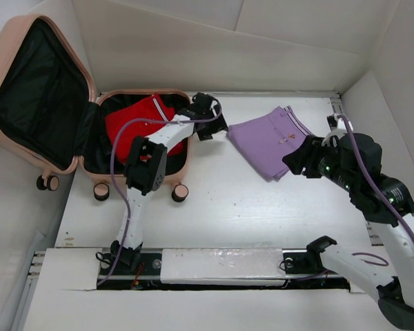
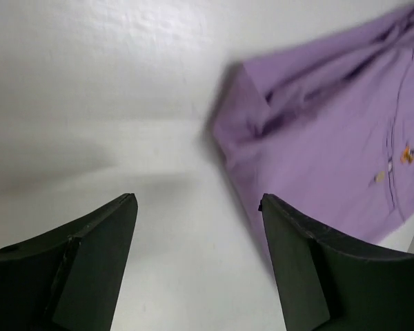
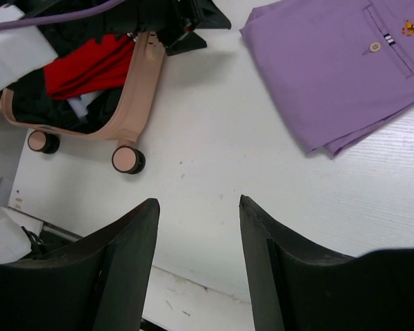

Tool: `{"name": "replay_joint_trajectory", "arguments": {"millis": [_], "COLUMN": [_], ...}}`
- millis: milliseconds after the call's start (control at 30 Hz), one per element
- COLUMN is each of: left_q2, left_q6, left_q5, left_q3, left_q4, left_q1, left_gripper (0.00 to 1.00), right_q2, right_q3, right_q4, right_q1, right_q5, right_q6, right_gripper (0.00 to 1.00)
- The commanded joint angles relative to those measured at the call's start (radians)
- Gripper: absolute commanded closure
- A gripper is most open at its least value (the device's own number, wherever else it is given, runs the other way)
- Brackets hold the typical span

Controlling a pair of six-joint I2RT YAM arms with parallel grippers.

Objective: Pack the luggage

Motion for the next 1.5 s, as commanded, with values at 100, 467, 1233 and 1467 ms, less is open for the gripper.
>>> {"name": "replay_joint_trajectory", "arguments": {"millis": [100,467,1233,1467], "left_q2": [-0.340,-0.225,-0.036,-0.248], "left_q6": [-0.038,-0.359,-0.333,-0.053], "left_q5": [-0.091,-0.171,-0.231,-0.121], "left_q3": [-0.298,-0.414,-0.055,0.076], "left_q4": [0.049,0.258,0.135,0.032], "left_q1": [-0.180,-0.313,-0.255,-0.123], "left_gripper": [0.29,0.30,1.00,1.00], "right_q2": [0.009,-0.015,-0.066,-0.037], "right_q3": [-0.039,-0.059,-0.028,-0.028], "right_q4": [0.079,0.064,0.025,0.078], "right_q1": [-0.005,-0.005,-0.005,-0.005], "right_q5": [-0.032,-0.051,-0.031,-0.031], "right_q6": [-0.013,-0.044,-0.071,-0.081], "right_gripper": [0.44,0.44,0.44,0.44]}}
